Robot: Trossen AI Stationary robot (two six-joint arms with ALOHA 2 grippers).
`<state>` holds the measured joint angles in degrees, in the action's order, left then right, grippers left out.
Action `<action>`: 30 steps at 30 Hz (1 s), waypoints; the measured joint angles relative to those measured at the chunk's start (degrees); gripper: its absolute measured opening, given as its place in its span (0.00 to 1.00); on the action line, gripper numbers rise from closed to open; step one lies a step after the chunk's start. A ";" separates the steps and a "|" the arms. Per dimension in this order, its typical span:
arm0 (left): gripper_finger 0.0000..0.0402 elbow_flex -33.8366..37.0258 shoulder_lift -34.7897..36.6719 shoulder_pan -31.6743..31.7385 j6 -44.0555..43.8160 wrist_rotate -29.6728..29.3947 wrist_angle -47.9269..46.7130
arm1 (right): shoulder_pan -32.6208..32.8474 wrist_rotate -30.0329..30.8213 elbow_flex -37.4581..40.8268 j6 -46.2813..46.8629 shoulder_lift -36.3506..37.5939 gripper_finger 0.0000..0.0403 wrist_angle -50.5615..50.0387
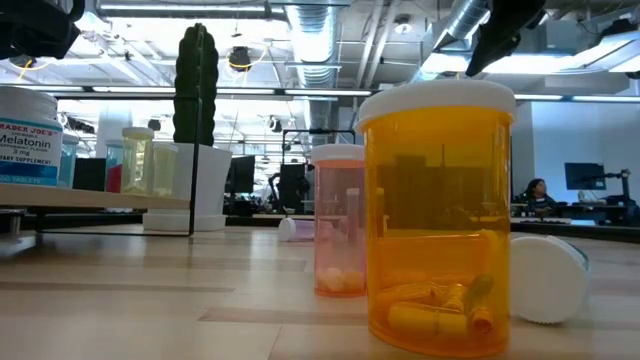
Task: Pick and place medicine bottles onto shelf by color
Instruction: Put the yellow pill bottle on the shelf, then put the light blue pill bottle on the shelf
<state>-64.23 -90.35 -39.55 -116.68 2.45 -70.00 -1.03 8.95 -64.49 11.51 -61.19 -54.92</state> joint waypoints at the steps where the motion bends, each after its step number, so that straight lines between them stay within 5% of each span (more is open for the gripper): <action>1: 0.35 0.00 0.00 0.00 0.00 0.10 -0.02 | -0.22 0.00 0.00 0.00 -0.01 0.59 0.00; 24: 0.40 -5.09 6.69 0.07 0.47 2.22 -7.06 | -0.25 0.00 0.00 0.04 -0.02 0.59 0.24; 30: 0.40 -9.23 8.42 0.07 -0.19 -3.36 -7.81 | -0.25 0.00 0.00 0.06 -0.02 0.59 0.22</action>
<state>-73.46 -81.93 -39.48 -116.87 -0.91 -77.81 -1.28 8.95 -64.49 11.57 -61.21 -54.70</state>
